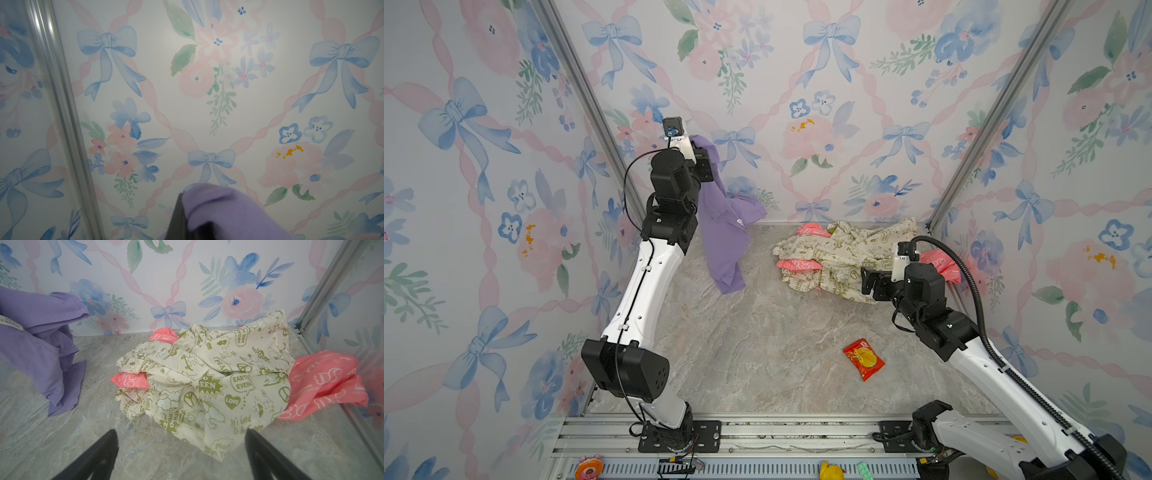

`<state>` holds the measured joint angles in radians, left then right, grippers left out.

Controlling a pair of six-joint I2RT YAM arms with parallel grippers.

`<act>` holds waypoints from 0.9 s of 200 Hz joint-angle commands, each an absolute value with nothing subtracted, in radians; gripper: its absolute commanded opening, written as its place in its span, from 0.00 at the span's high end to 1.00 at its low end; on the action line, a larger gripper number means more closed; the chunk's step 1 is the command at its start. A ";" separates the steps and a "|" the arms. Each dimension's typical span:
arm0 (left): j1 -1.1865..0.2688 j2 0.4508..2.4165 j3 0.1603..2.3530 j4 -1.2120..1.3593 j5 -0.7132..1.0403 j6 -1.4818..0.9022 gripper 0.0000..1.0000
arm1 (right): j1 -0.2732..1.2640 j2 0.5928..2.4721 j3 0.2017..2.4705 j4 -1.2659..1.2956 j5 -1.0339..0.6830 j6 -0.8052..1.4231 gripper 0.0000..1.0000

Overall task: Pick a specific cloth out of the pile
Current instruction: 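Carry the purple cloth off with the left gripper while the right gripper withdraws, then lower the purple cloth onto the floor with the left gripper and open it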

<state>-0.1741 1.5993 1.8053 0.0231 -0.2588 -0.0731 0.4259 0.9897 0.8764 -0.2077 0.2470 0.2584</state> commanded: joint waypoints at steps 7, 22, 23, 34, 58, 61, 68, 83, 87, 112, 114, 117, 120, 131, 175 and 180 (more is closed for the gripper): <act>-0.168 1.484 1.605 0.138 -0.323 -0.031 1.00 | 0.419 0.986 0.862 -0.165 0.179 0.279 0.03; -0.170 1.407 1.426 0.218 -0.340 -0.052 1.00 | 0.420 0.981 0.854 -0.168 0.164 0.298 0.03; -0.170 1.401 1.414 0.223 -0.341 -0.054 1.00 | 0.419 0.980 0.853 -0.168 0.163 0.299 0.03; -0.170 1.346 1.281 0.278 -0.358 -0.090 1.00 | 0.422 0.975 0.840 -0.164 0.149 0.317 0.03; -0.170 1.254 1.020 0.367 -0.417 -0.201 1.00 | 0.434 0.963 0.805 -0.156 0.128 0.355 0.03; -0.170 1.248 0.995 0.370 -0.428 -0.216 1.00 | 0.437 0.962 0.800 -0.155 0.128 0.357 0.03; -0.169 1.237 0.944 0.374 -0.444 -0.251 1.00 | 0.444 0.961 0.789 -0.152 0.129 0.363 0.03; -0.170 1.226 0.853 0.374 -0.444 -0.315 1.00 | 0.458 0.959 0.771 -0.146 0.130 0.373 0.03; -0.169 1.223 0.830 0.374 -0.443 -0.332 1.00 | 0.462 0.958 0.766 -0.143 0.130 0.375 0.03; -0.170 1.203 0.712 0.348 -0.446 -0.443 1.00 | 0.479 0.961 0.737 -0.130 0.130 0.380 0.03; -0.171 1.200 0.703 0.346 -0.446 -0.454 1.00 | 0.479 0.961 0.736 -0.129 0.130 0.380 0.03; -0.171 1.197 0.694 0.345 -0.446 -0.466 1.00 | 0.480 0.961 0.734 -0.128 0.130 0.379 0.03; -0.171 1.194 0.667 0.344 -0.442 -0.477 1.00 | 0.482 0.962 0.731 -0.126 0.129 0.379 0.03; -0.175 1.186 0.615 0.341 -0.431 -0.504 1.00 | 0.484 0.964 0.723 -0.124 0.127 0.379 0.03; -0.197 1.184 0.463 0.320 -0.449 -0.571 1.00 | 0.484 0.959 0.705 -0.123 0.122 0.366 0.03; -0.198 1.186 0.449 0.317 -0.451 -0.584 1.00 | 0.484 0.960 0.703 -0.122 0.122 0.364 0.03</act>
